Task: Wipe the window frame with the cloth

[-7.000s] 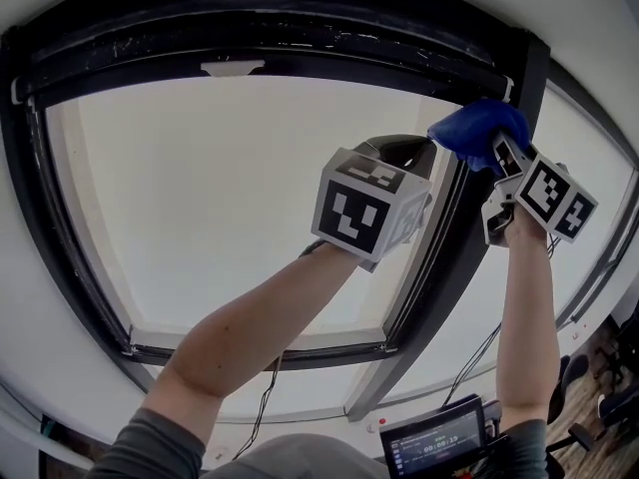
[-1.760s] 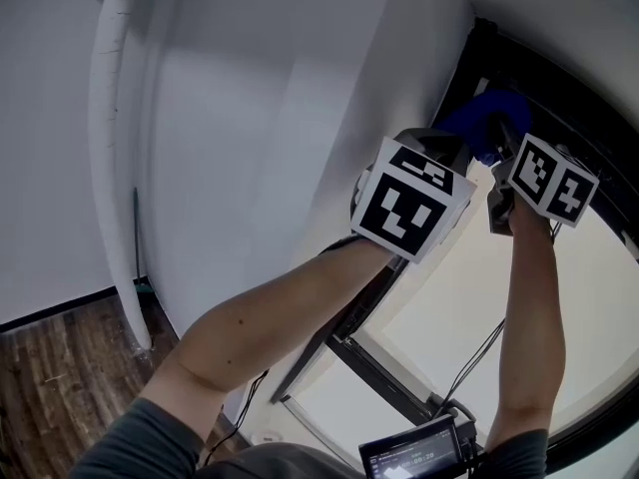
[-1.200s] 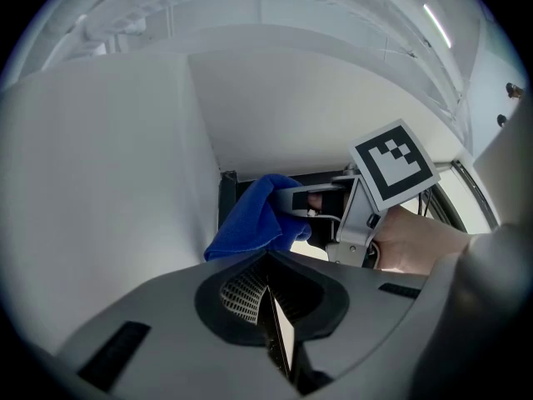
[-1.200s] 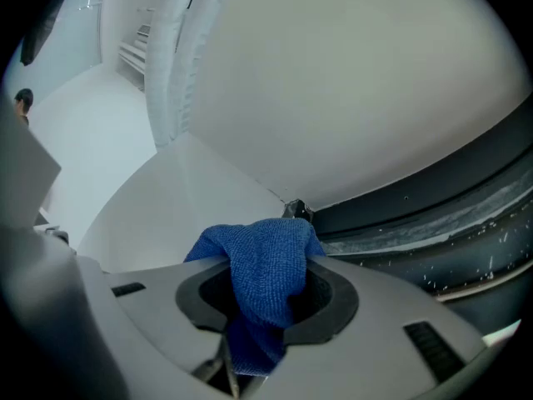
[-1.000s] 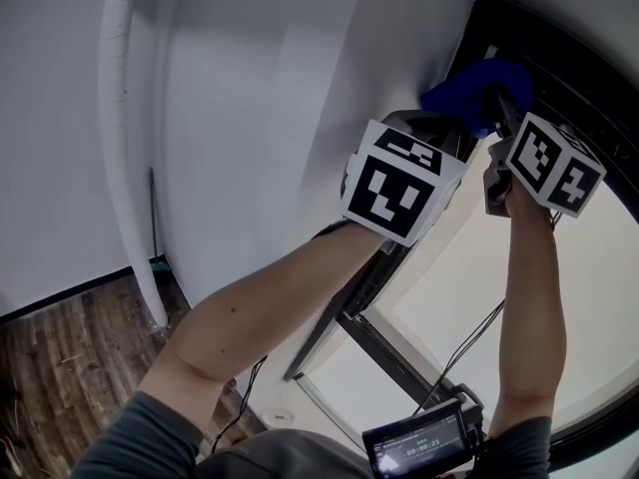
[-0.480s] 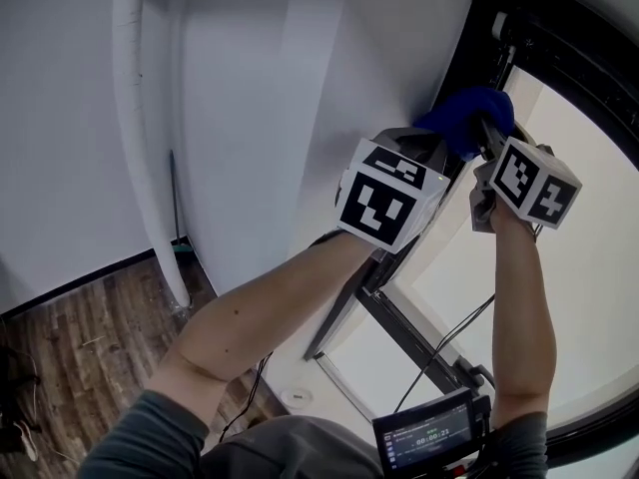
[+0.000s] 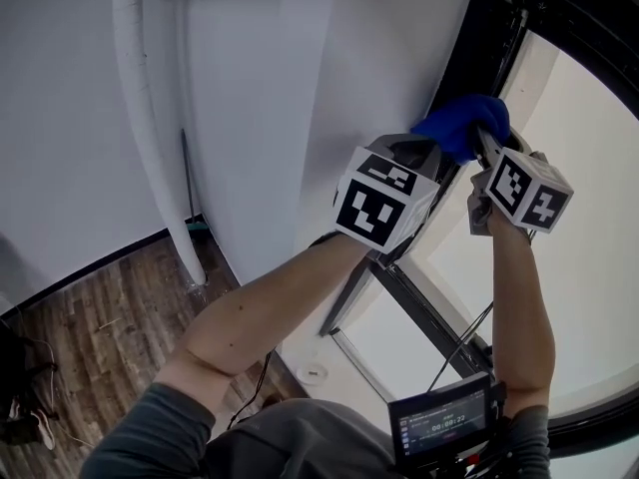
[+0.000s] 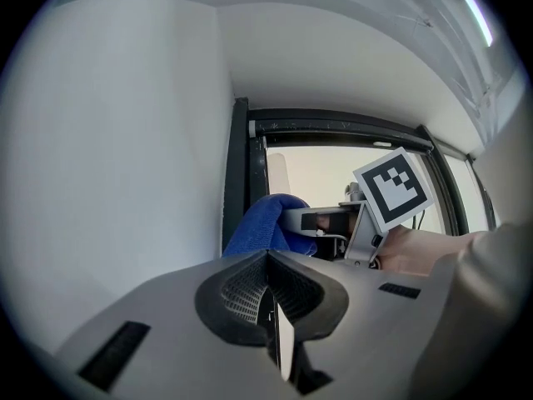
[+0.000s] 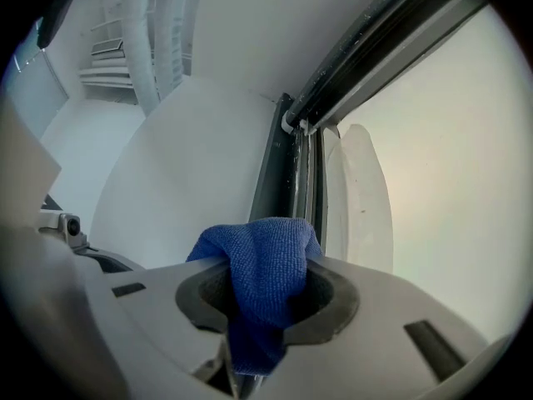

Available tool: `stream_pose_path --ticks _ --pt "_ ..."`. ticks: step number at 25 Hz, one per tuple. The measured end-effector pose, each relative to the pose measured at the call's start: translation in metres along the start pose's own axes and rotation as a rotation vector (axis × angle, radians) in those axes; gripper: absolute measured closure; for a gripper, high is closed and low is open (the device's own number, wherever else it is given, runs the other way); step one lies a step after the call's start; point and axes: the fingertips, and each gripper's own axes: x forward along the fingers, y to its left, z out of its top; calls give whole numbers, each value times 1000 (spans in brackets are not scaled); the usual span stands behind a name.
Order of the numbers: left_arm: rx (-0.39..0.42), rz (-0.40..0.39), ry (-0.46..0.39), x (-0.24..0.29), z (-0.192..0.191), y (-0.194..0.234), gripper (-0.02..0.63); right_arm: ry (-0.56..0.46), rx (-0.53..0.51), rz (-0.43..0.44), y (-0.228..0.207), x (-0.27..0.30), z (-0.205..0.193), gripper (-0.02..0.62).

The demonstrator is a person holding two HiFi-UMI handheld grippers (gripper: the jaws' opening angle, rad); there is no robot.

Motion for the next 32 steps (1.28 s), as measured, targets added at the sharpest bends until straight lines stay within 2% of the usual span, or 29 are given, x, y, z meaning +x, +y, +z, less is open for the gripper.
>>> stream_pose_path --ticks 7,17,22,32 --pt "-18 17 19 -8 -27 4 597 55 40 20 4 -7 -49 469" --pt "-42 29 99 -13 -78 5 597 137 106 40 11 -18 -124 468" --pt "-43 70 115 -16 -98 15 597 146 115 31 14 -22 -151 469" --pt "-75 45 137 -22 -140 4 597 224 147 18 27 -33 -218 469"
